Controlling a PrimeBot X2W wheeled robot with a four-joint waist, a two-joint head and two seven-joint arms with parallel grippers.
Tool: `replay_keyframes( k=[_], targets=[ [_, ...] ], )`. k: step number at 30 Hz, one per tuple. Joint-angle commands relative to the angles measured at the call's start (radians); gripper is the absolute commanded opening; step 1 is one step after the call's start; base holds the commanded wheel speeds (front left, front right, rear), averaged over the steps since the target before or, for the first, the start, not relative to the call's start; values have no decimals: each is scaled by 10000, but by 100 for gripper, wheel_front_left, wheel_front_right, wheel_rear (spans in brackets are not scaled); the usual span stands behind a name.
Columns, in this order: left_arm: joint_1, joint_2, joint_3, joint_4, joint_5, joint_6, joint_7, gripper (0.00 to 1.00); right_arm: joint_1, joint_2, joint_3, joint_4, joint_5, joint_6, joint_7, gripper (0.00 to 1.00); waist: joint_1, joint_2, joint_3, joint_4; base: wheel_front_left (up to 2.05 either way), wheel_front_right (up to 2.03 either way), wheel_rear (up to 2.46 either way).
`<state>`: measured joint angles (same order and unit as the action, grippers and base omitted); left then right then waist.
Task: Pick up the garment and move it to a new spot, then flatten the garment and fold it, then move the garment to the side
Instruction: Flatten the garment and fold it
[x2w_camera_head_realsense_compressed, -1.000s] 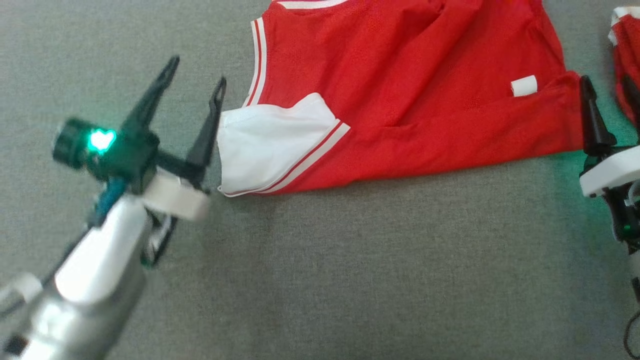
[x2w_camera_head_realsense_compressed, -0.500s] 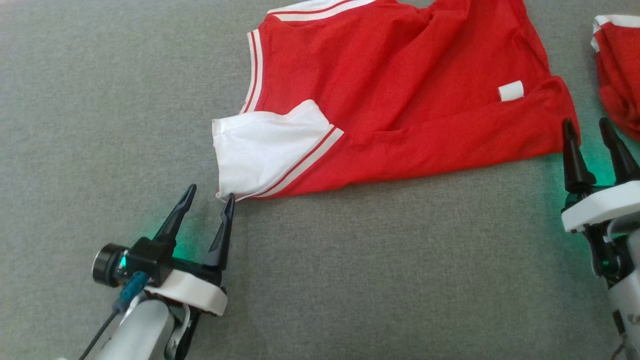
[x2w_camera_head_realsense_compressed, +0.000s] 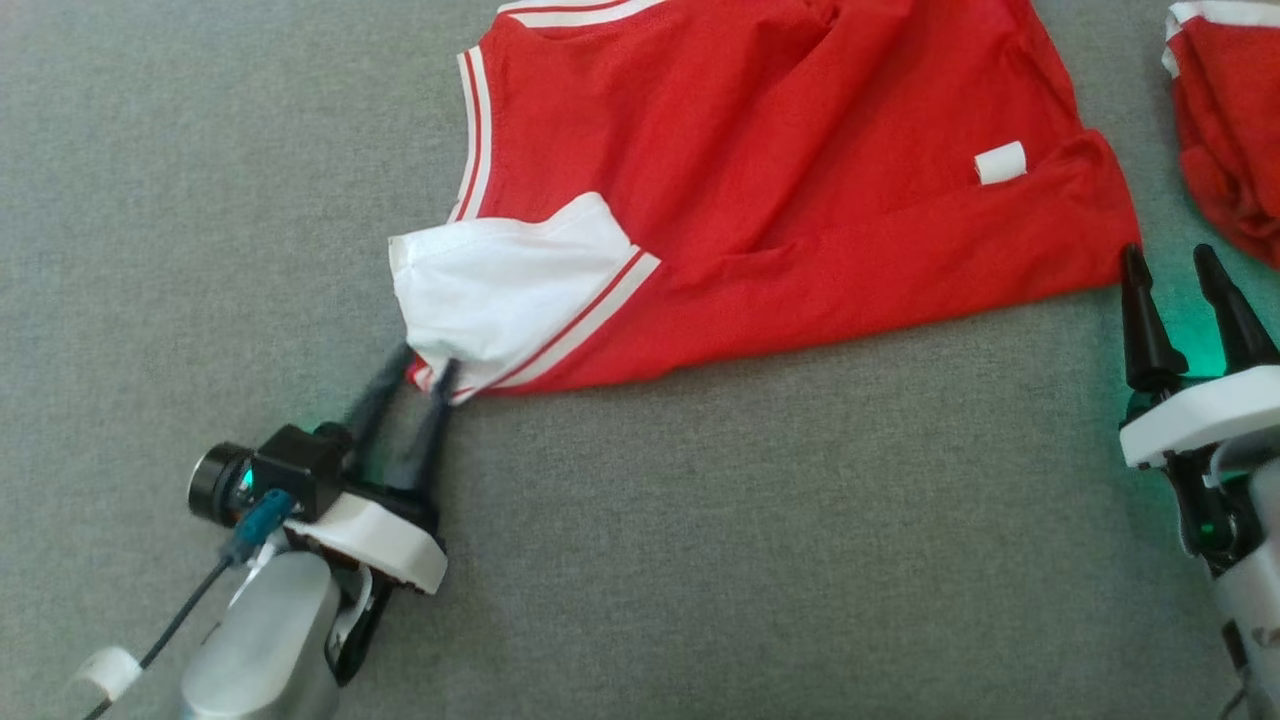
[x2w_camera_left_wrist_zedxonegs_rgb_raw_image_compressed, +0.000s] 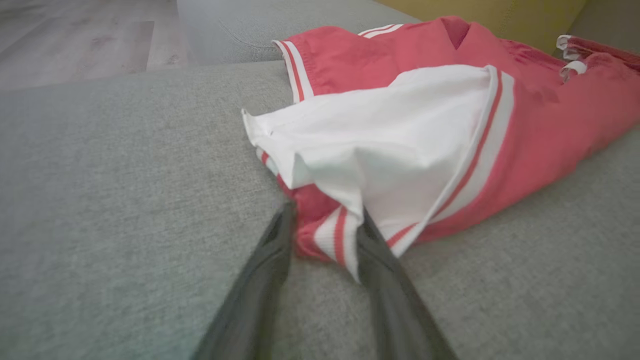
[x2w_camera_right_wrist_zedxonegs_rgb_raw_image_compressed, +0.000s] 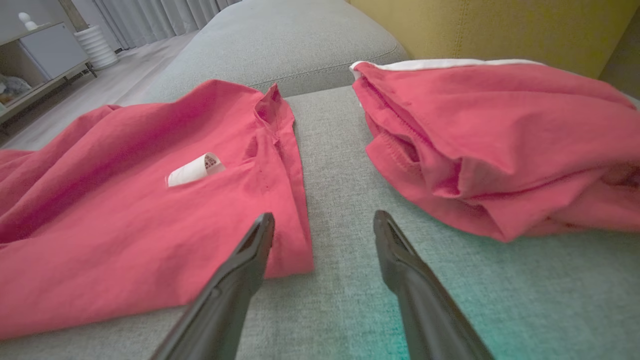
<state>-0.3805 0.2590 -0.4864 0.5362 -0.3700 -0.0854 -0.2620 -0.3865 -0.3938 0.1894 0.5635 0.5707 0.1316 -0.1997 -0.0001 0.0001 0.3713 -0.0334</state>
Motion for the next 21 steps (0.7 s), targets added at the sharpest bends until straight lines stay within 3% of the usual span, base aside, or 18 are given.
replay_keyframes(
  k=[1, 8, 12, 13, 14, 15, 21],
  targets=[
    [-301, 89, 215, 88, 44, -43, 3, 0, -169, -271, 154, -199, 38, -9, -133, 100, 1, -1, 28, -10, 0, 0, 0],
    [-280, 50, 203, -428, -51, -340, 3, 0, -673, -113, 312, 396, 93, -9, 44, 100, 1, -1, 41, 150, 0, 0, 0],
    [-175, 14, 235, -825, -83, -389, 3, 0, -869, -151, 758, 880, 392, -9, 732, 100, 1, -1, 7, 355, 0, 0, 0],
    [-164, 5, 221, -887, -90, -398, 3, 0, -862, -182, 911, 966, 526, -9, 994, 95, 1, -1, -8, 408, 0, 0, 0],
    [-159, -3, 201, -929, -94, -405, 3, 0, -842, -227, 1020, 1024, 667, -9, 1204, 24, 1, -1, -27, 456, 0, 0, 0],
    [-158, -9, 194, -968, -94, -410, 3, 0, -808, -296, 1141, 1016, 788, -9, 1342, 0, 1, -1, -49, 500, 0, 0, 0],
    [426, -224, 600, -1014, -720, -328, 8, 0, -39, -972, 1293, 494, 1475, -9, 1129, 0, 1, -1, -398, 565, 0, 0, 0]
  ],
)
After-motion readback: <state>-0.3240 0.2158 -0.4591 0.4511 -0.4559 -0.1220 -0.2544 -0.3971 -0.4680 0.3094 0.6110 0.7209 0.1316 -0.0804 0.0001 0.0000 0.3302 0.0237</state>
